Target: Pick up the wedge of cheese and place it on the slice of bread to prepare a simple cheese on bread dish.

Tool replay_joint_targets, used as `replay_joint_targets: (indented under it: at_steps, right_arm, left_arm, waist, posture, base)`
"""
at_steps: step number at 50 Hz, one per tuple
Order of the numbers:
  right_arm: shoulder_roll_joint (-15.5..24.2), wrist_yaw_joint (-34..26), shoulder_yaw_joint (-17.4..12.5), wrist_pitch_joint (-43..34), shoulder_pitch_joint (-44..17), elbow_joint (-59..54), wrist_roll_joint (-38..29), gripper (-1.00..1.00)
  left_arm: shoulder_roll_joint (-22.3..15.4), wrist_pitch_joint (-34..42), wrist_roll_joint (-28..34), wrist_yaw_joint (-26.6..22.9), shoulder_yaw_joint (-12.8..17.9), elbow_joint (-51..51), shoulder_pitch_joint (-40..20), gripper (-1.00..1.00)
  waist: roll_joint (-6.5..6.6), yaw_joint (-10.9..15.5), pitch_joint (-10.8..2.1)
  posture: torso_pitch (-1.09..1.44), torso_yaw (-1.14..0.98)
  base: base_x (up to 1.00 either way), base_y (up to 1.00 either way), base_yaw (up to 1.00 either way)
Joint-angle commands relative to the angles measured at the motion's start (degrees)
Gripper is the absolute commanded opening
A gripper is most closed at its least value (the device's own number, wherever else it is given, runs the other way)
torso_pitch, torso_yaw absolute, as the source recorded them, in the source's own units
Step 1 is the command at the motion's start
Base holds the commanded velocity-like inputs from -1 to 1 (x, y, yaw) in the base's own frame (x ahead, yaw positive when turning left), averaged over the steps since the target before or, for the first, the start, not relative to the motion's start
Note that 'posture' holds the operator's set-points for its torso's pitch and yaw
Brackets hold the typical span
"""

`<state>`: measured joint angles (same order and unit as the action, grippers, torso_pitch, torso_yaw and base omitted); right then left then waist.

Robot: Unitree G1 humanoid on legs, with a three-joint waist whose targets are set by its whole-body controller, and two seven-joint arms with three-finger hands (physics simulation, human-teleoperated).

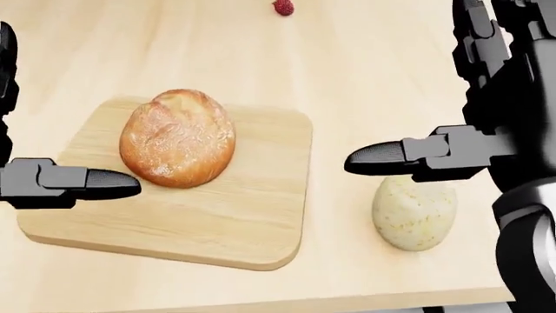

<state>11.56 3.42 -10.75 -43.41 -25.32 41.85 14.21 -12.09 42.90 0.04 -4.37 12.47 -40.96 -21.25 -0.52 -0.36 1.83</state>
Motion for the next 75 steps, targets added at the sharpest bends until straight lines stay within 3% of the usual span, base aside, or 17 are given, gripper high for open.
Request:
replay_joint_targets:
  at_steps: [1,7,8,11,13,20,21,23,25,26,31,32,34,42,63,70,75]
  right_arm:
    - [0.92,0.39,-1.22,0.56,-1.2,1.79,-0.04,1.0]
    - [2.28,0.21,-1.72,-0.69,-0.66,2.99,-0.28,1.0]
    - [1.72,0.39,-2.18,-0.94,-0.73,2.81,0.21,1.0]
    - [1.83,0.25,-2.18,-0.45,-0.83,2.45,0.01,1.0]
    - [1.91,0.13,-2.03,-0.21,-0.7,2.34,-0.03,1.0]
    - [1.96,0.08,-1.95,-1.0,-0.99,3.14,0.01,1.0]
    - [1.94,0.07,-2.0,-1.13,-1.01,3.24,0.07,1.0]
    - [1.97,0.2,-1.96,-1.29,-1.19,3.21,-0.05,1.0]
    - [1.79,0.96,-2.33,-1.74,-1.35,3.02,-0.16,1.0]
    - [1.81,1.11,-2.33,-1.73,-1.27,3.05,-0.16,1.0]
    - [2.51,1.3,-2.6,-3.52,-1.29,4.89,0.05,1.0]
    - [2.65,1.22,-2.76,-3.86,-1.14,5.35,0.04,1.0]
    - [2.64,1.23,-2.84,-4.11,-1.08,5.5,0.02,1.0]
    - [4.1,-0.58,-5.21,-6.49,1.73,9.19,-0.71,1.0]
    - [1.59,-14.15,-0.32,-11.73,6.15,15.92,-11.91,1.0]
    - [1.92,-20.19,6.45,-6.87,8.28,13.05,-22.07,1.0]
    - [-0.45,-24.83,7.97,-3.44,8.96,10.47,-29.35,1.0]
  left_arm:
    - [-0.56,-1.41,-0.27,0.18,0.47,-1.87,-0.75,1.0]
    - [-0.91,-1.21,-0.84,0.46,1.14,-2.71,-0.1,1.0]
    - [-0.9,-1.52,-0.88,0.48,1.27,-2.55,0.14,1.0]
    - [-1.04,-1.41,-0.92,0.61,1.35,-2.5,0.05,1.0]
    - [-1.07,-1.52,-0.9,0.62,1.22,-2.35,0.07,1.0]
    - [-1.28,-1.16,-1.09,0.43,1.5,-2.73,0.01,1.0]
    - [-1.35,-1.16,-1.14,0.4,1.65,-2.74,0.02,1.0]
    - [-1.39,-1.17,-1.23,0.39,1.81,-2.87,0.14,1.0]
    - [-1.42,-1.33,-1.31,0.38,2.02,-3.04,0.51,1.0]
    - [-1.46,-1.37,-1.33,0.36,2.16,-3.04,0.64,1.0]
    - [-1.54,-1.29,-1.59,0.42,2.46,-3.44,0.95,1.0]
    - [-1.59,-1.27,-1.63,0.42,2.56,-3.45,0.95,1.0]
    - [-1.6,-1.4,-1.66,0.44,2.55,-3.47,1.09,1.0]
    - [-1.89,-1.18,-2.07,0.15,3.64,-4.58,2.18,1.0]
    - [-2.61,-0.48,-2.63,0.23,4.58,-5.27,2.14,1.0]
    - [-2.59,-0.64,-2.59,0.09,4.85,-5.4,2.5,1.0]
    - [-2.45,-1.09,-2.54,0.07,4.83,-5.24,2.81,1.0]
  waist:
    - [0.19,-0.02,-1.11]
    - [0.12,0.46,-1.07]
    - [0.4,0.44,-1.91]
    - [0.65,0.67,0.68]
    - [0.85,0.65,1.18]
    - [4.15,0.41,0.36]
    - [2.86,0.76,0.17]
    - [3.85,0.6,0.59]
    - [3.35,0.63,0.39]
    - [2.67,0.53,1.29]
    - [-1.16,1.9,0.24]
    - [-0.37,1.66,0.73]
    - [-0.26,1.62,-0.25]
    - [0.36,1.05,-0.84]
    - [0.46,0.81,-0.99]
    - [0.65,0.67,-1.03]
    - [0.86,0.6,-1.08]
  posture:
    - [0.0,0.0]
    - [0.0,0.0]
    - [0.0,0.0]
    - [0.0,0.0]
    - [0.0,0.0]
    - [0.0,0.0]
    - [0.0,0.0]
    - [0.0,0.0]
    - [0.0,0.0]
    - [0.0,0.0]
    - [0.0,0.0]
    - [0.0,0.0]
    - [0.0,0.0]
    - [0.0,0.0]
    - [0.0,0.0]
    - [0.0,0.0]
    - [0.0,0.0]
  base:
    - [0.0,0.0,0.0]
    - [0.0,0.0,0.0]
    - [0.08,0.0,0.0]
    - [0.21,0.0,0.0]
    - [0.26,0.0,0.0]
    - [0.25,0.0,0.0]
    - [0.25,0.0,0.0]
    - [0.26,0.0,0.0]
    - [0.23,0.0,0.0]
    - [0.0,0.0,0.0]
    - [0.0,0.0,0.0]
    - [0.0,0.0,0.0]
    - [0.0,0.0,0.0]
    - [0.0,0.0,0.0]
    - [0.0,0.0,0.0]
    - [0.0,0.0,0.0]
    - [0.0,0.0,0.0]
